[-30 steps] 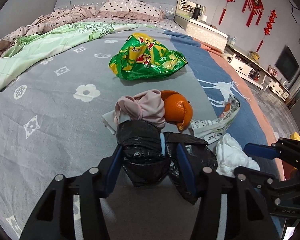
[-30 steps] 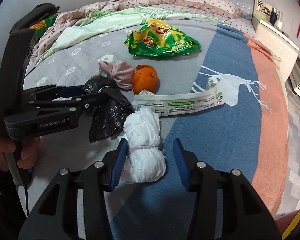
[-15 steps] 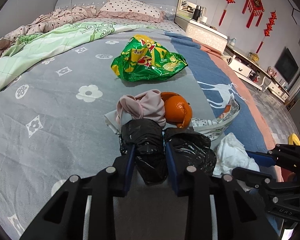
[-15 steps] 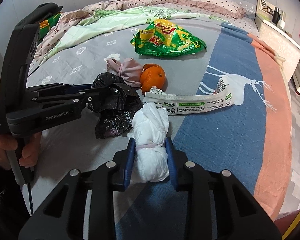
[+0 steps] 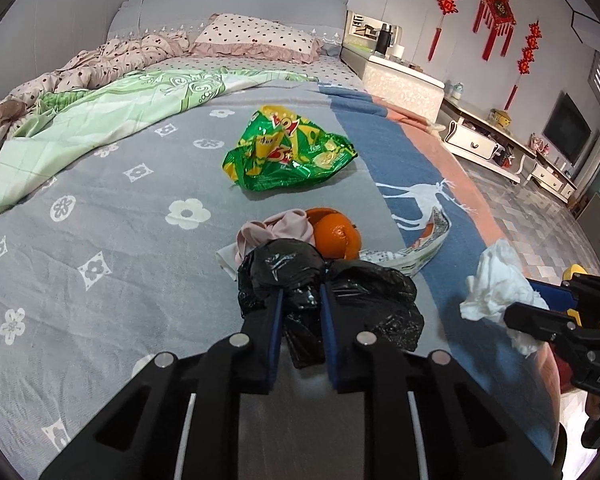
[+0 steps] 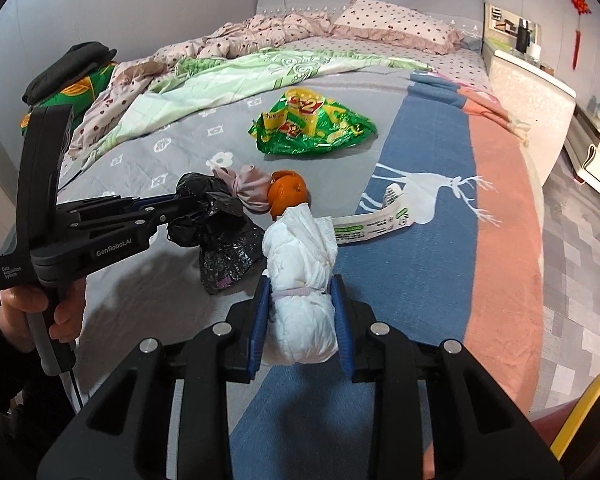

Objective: Collect trash
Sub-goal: 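Carry the black bag and tissue bundle over the yellow bin and open both tools, then move both tools back over the remaining trash on the bed, then grasp the pink cloth with the left tool while the right tool grasps the white paper strip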

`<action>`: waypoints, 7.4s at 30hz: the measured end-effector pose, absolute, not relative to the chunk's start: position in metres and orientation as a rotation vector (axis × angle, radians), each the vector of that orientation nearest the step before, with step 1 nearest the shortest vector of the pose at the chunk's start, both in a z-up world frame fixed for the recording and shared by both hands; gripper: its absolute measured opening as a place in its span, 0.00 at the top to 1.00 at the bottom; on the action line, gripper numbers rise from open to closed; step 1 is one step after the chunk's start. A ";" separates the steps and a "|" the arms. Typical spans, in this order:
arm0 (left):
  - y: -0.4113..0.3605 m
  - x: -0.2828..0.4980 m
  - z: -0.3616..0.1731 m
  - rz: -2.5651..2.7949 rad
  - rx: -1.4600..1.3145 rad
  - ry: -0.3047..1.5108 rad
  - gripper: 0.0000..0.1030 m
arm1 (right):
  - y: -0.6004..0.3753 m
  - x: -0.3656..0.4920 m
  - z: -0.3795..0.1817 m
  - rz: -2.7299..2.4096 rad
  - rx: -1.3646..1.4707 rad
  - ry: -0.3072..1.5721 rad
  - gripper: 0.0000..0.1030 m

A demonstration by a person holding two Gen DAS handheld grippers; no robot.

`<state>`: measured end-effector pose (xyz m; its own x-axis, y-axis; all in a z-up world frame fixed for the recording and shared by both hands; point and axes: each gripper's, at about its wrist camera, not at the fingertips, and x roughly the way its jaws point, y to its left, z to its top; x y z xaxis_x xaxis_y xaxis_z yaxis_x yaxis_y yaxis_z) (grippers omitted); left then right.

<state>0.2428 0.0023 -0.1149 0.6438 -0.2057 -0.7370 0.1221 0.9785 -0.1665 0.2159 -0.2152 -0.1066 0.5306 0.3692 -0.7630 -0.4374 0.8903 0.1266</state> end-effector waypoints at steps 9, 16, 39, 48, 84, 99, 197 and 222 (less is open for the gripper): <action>-0.005 0.219 -0.080 -0.199 -0.088 0.782 0.84 | -0.235 0.187 -0.077 0.455 -0.047 0.827 0.72; -0.016 0.201 -0.048 -0.224 -0.083 0.722 0.84 | -0.258 0.163 -0.048 0.429 -0.004 0.767 0.72; -0.122 0.153 0.045 -0.399 0.000 0.556 0.84 | -0.377 0.088 0.035 0.250 0.119 0.587 0.72; -0.183 0.148 0.063 -0.502 0.039 0.530 0.84 | -0.447 0.056 0.057 0.143 0.174 0.533 0.72; -0.376 0.151 0.005 -0.779 0.134 0.649 0.84 | -0.623 0.019 0.006 -0.163 0.347 0.581 0.72; -0.407 0.153 -0.047 -0.815 0.156 0.755 0.83 | -0.656 0.036 -0.059 -0.245 0.442 0.687 0.69; 0.005 0.327 -0.149 -0.270 0.058 0.866 0.29 | -0.276 0.382 -0.149 0.186 0.226 0.990 0.35; -0.003 0.330 -0.155 -0.315 0.054 0.885 0.67 | -0.245 0.366 -0.175 0.248 0.151 1.065 0.67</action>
